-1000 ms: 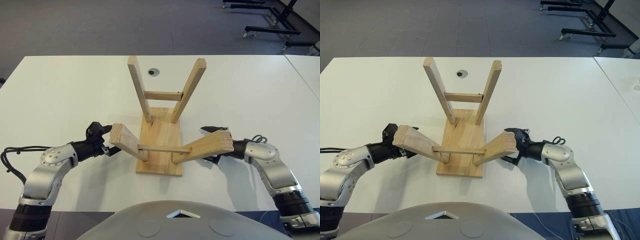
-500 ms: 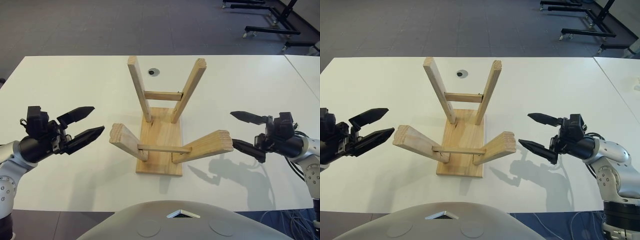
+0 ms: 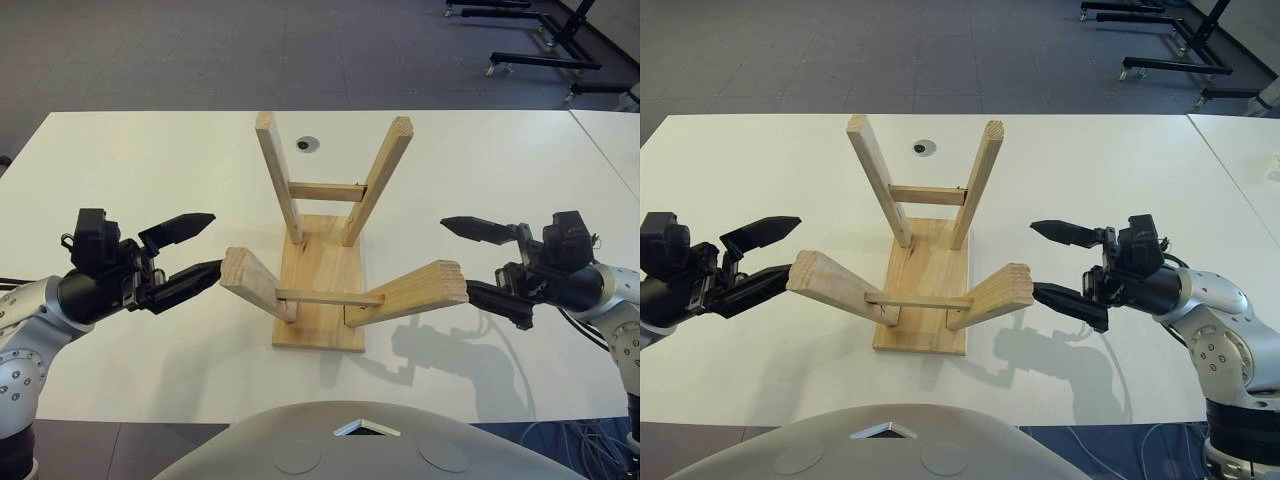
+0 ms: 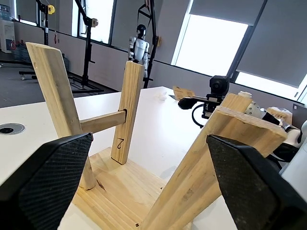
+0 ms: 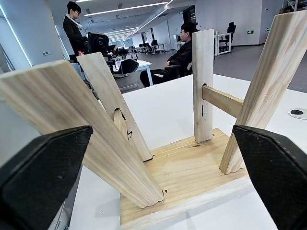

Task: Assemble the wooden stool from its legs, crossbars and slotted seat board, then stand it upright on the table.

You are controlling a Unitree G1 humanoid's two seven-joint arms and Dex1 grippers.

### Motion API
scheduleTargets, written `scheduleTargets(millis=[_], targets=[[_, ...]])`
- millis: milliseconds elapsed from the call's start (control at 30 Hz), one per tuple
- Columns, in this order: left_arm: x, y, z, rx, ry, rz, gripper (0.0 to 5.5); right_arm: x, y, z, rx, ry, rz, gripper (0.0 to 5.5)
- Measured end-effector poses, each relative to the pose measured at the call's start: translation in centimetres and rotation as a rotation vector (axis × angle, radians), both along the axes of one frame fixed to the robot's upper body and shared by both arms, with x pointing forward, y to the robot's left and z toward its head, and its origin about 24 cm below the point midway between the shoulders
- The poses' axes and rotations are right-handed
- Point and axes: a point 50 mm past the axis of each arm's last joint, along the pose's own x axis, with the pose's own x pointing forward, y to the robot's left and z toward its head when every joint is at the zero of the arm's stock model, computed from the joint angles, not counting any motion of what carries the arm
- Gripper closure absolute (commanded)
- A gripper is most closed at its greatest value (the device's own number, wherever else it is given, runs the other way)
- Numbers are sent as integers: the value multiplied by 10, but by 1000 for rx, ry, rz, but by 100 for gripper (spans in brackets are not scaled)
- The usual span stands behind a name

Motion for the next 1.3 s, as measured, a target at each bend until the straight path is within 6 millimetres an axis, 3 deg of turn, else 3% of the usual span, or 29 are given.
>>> scheduleTargets(millis=[200,700,1300], targets=[[-1,6,6,-7,-7,-4,115,-5,0,6,39,26,43,13],[5,-12,-4,-4,43,-89,115,1,9,9,61,9,64,13],[18,-19,-7,79,34,-42,115,8,13,4,55,8,72,13]])
